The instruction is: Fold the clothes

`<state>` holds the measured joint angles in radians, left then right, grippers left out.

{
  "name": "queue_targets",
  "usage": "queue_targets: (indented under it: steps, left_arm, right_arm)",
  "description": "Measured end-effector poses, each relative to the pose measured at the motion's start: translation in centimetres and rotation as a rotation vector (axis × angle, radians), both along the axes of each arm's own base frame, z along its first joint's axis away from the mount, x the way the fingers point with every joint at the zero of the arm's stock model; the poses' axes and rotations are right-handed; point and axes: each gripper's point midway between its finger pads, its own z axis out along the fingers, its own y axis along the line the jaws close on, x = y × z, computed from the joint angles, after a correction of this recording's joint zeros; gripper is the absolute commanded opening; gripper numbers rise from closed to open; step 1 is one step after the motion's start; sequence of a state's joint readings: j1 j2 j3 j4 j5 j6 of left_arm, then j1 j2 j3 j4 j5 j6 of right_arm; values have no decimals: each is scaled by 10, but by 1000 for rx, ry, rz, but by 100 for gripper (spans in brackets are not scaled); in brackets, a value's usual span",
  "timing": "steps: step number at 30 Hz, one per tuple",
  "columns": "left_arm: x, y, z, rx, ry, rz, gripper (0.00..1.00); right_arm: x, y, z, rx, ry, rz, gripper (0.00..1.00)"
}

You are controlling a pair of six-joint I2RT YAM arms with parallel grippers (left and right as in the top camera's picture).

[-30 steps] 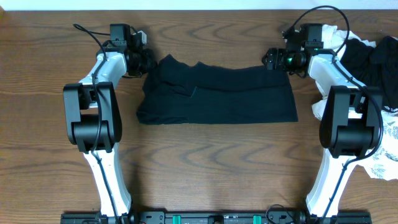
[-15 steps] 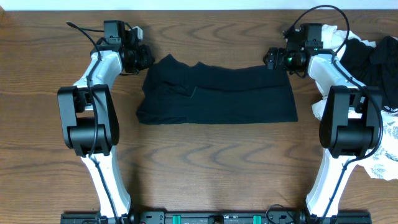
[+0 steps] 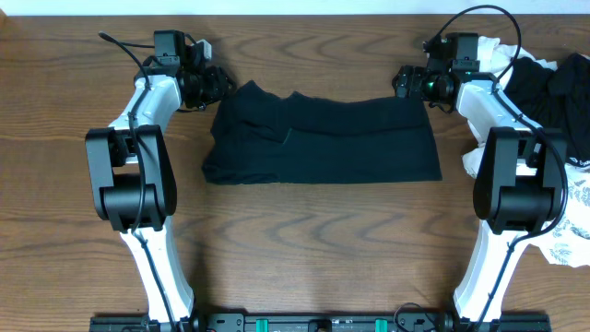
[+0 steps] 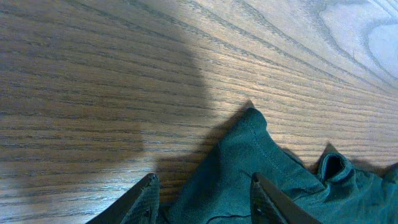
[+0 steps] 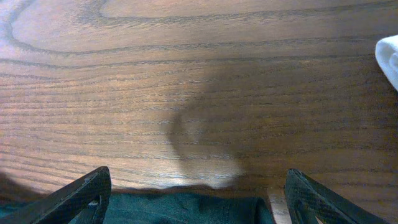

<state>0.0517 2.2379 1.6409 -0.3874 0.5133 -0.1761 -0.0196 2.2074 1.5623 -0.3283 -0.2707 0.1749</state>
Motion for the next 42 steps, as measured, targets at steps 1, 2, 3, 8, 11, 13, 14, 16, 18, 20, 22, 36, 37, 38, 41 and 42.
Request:
queue_targets:
  steps: [1,2,3,8,11,13,14,16,18,20,22,36,37,38,41,42]
  left_arm:
    - [0,0,0,1,0,1,50]
    - [0,0,0,2,0,1,50]
    - [0,1,0,3,2,3,50]
    - [-2,0,-1,4,10,2,50]
    - [-3,-2,-2,7,15,-1,51]
    - [-3,-4,-3,16,15,-4,53]
    - [-3,-5,-3,19,16,-4,53]
    - [-3,-8,-4,25,17,-7,53]
    - [-4,-11,-4,29,18,-11,53]
    - [-4,-11,-5,35,18,-11,53]
    - [-4,-11,-5,38,19,-10,53]
    - [-8,-10,-10,41,32,-8,46]
    - [-8,-10,-11,40,35,-5,39]
    - [-8,-10,-11,39,37,-3,23]
    - [-7,-10,-15,41,36,-8,6]
    - [-6,-10,-16,41,33,-8,6]
  right_arm:
    - [0,0,0,-1,0,-1,87]
    - [0,0,0,-1,0,-1,88]
    - [0,0,0,-1,0,-2,88]
    - [0,0,0,-1,0,-2,87]
    - [0,0,0,-1,1,-2,87]
    - [0,0,0,-1,3,-2,87]
    - [-1,0,0,-1,3,-2,87]
    - [-1,0,-1,-1,4,-2,87]
    - [-1,0,-1,-1,4,-2,87]
    - [-1,0,-1,-1,4,-2,86]
    - [-1,0,-1,-1,4,-2,86]
    - [-2,0,-1,-1,8,-2,85]
    - [-2,0,-1,-1,9,-2,85]
    - [-2,0,-2,-1,11,-2,85]
    - [-2,0,-2,-1,13,-2,84]
    - [-3,0,-2,-1,13,-2,84]
